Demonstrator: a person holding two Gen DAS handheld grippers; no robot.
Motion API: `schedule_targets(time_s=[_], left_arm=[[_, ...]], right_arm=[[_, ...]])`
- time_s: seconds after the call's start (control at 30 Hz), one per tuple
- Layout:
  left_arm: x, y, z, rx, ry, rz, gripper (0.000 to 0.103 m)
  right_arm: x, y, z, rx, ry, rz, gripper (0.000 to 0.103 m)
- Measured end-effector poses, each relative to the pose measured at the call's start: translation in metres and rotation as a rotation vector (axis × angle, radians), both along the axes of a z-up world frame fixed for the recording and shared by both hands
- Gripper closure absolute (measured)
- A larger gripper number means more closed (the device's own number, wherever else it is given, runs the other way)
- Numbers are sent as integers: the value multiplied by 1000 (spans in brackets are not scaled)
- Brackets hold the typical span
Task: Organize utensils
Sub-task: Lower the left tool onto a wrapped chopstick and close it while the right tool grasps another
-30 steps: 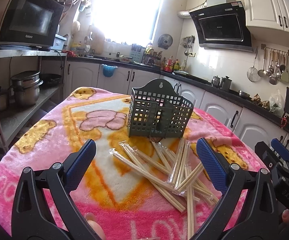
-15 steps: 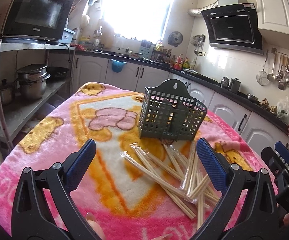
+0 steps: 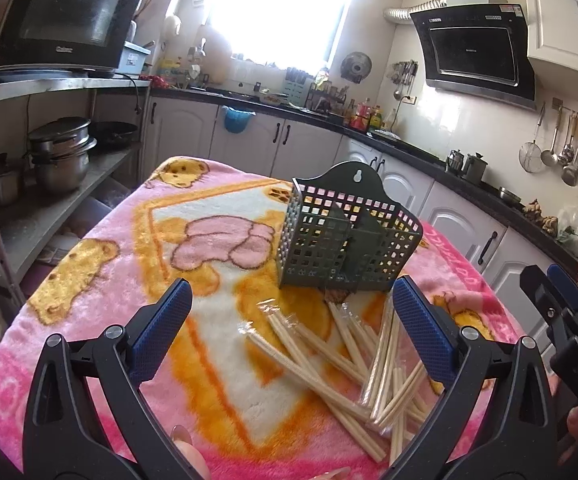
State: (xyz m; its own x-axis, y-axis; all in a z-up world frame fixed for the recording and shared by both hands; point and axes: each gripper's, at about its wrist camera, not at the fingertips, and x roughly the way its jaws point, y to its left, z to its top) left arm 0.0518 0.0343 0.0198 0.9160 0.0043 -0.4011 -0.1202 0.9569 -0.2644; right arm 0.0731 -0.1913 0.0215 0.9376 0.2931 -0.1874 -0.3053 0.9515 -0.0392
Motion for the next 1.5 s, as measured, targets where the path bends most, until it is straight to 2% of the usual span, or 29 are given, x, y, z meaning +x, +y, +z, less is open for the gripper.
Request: schedule_targets(time_s=[0.1,0.33,0.53,0.7,0.87,0.97,1.03,1.1,1.17,1.2,1.4,1.5], left_arm=[[12,-2,0,-7,25,-18,10],[45,-3,-20,-27,164,-56,10],[61,9,-43,-107,264,-71,10],[72,24,-59,-199,331,-77,10],[83,30,-72,-254,393,-90,11],[89,32,-83,-305,436,-108,20],[92,33,-90,-341,456,-119,26],[94,36,-91,-360,449,-114,28],[96,39,-93,-377,455,-108,33],[98,41,-93,-382,456,-102,38],[104,47,-96,-357,467,-81,60],[105,49,-98,-338,469,-67,71]], right_arm=[[11,-3,0,2,27,-19,6],[37,-12,-6,4,124,-76,6],[62,-21,-26,-22,252,-131,6],[75,-25,-44,-27,366,-140,6],[87,-29,-63,-10,482,-132,6],[92,-31,-71,7,540,-123,6],[96,-33,-76,32,579,-115,10],[102,-35,-81,50,621,-110,19],[107,-37,-87,80,668,-102,21],[109,-38,-89,96,687,-97,22],[126,-40,-104,187,798,-82,36],[133,-43,-106,227,823,-97,41]])
